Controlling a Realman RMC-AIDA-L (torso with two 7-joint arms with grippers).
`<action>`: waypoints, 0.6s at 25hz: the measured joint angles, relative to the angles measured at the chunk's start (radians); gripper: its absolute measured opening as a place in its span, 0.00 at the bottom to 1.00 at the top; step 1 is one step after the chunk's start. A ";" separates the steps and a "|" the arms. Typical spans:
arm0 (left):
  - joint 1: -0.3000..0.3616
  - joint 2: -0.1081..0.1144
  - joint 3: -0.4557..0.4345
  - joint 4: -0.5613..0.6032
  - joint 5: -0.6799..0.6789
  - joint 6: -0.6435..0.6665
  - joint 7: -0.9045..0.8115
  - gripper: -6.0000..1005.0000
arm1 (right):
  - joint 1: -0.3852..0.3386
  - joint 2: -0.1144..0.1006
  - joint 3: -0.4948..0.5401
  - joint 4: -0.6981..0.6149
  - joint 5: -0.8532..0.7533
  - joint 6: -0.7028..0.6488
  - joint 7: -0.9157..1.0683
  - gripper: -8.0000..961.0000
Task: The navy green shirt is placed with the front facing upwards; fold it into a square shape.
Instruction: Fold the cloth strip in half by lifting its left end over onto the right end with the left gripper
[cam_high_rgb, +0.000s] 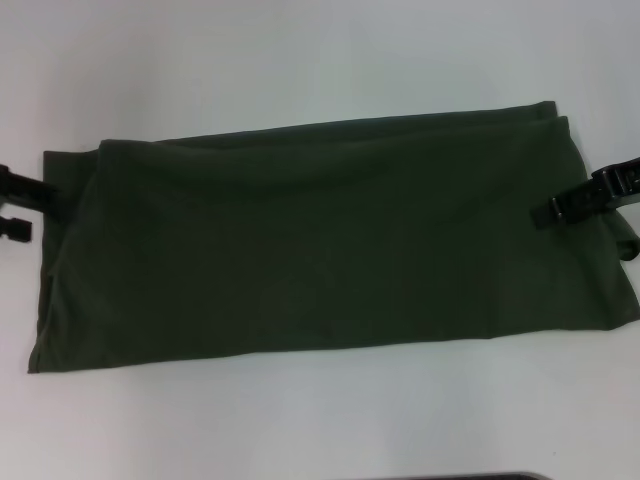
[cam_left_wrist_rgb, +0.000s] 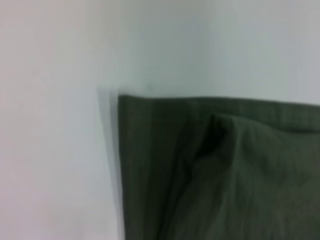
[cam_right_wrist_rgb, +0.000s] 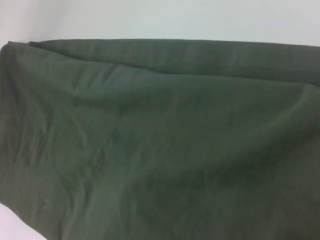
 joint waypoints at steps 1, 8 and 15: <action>0.001 0.011 -0.019 0.005 0.001 0.014 -0.005 0.71 | 0.000 0.000 -0.001 0.000 0.000 0.000 -0.002 0.71; 0.008 0.013 -0.016 -0.042 0.047 -0.025 -0.019 0.70 | -0.002 -0.001 -0.001 0.000 0.000 0.006 -0.004 0.71; -0.008 -0.001 0.005 -0.071 0.094 -0.078 -0.055 0.70 | 0.001 -0.001 -0.002 0.000 -0.004 0.007 -0.002 0.71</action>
